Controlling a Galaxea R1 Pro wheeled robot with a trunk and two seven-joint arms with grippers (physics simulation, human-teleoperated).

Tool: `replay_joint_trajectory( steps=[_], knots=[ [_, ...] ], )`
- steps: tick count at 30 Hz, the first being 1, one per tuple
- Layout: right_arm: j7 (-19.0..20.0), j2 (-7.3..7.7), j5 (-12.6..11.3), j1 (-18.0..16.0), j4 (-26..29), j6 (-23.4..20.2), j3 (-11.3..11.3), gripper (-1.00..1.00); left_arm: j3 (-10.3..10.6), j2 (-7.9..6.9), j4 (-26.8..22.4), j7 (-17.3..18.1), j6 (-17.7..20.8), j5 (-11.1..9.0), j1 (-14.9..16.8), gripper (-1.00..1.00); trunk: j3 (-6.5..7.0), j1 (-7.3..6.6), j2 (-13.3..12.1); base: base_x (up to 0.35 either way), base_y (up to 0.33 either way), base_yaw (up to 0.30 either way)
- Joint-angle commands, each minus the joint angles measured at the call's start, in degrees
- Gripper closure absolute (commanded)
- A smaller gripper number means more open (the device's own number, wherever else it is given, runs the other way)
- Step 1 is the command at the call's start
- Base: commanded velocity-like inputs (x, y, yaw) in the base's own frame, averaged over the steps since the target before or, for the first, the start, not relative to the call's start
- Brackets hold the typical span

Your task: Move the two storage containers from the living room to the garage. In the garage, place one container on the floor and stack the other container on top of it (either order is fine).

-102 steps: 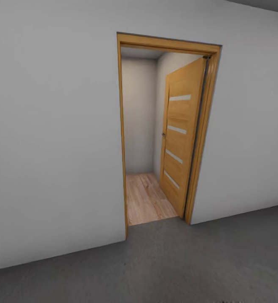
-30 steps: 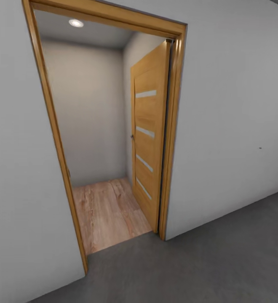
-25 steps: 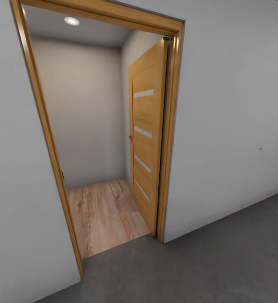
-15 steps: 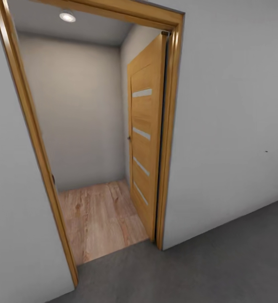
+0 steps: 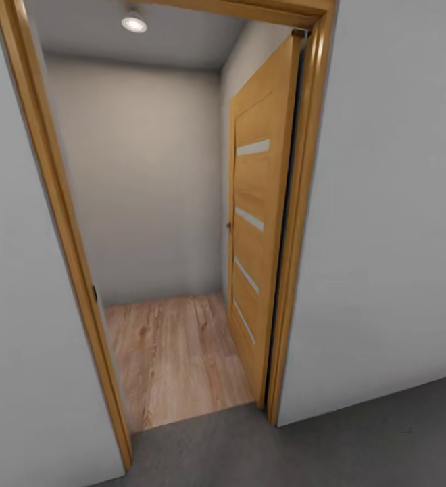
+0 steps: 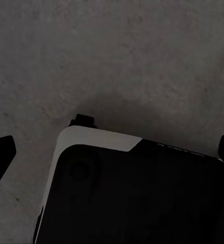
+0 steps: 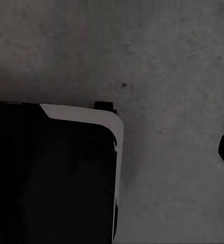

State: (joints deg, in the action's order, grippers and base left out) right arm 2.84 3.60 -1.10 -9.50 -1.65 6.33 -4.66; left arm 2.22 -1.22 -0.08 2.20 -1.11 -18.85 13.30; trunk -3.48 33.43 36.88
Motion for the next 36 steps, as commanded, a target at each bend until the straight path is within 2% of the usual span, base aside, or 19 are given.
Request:
replay_joint_trajectory(
  steps=[1,29,36],
  knots=[
    [0.15,0.04,-0.13,-0.08,-0.16,0.35,-0.44,-1.00,0.24,-0.01,0.08,0.20,-0.12,-0.52,0.06,-1.00,-0.10,0.05,0.08,0.296,-0.167,0.268],
    [0.15,0.09,-0.13,-0.08,-0.19,0.36,-0.44,-1.00,0.24,-0.01,0.08,0.18,-0.12,-0.56,0.06,-1.00,-0.10,0.05,0.08,0.296,-0.160,0.268],
    [0.07,0.18,-0.40,-0.08,-0.17,0.42,-0.28,-1.00,0.24,-0.01,0.08,0.18,-0.12,-0.56,0.06,-1.00,-0.10,0.05,0.08,0.297,-0.155,0.081]
  ],
)
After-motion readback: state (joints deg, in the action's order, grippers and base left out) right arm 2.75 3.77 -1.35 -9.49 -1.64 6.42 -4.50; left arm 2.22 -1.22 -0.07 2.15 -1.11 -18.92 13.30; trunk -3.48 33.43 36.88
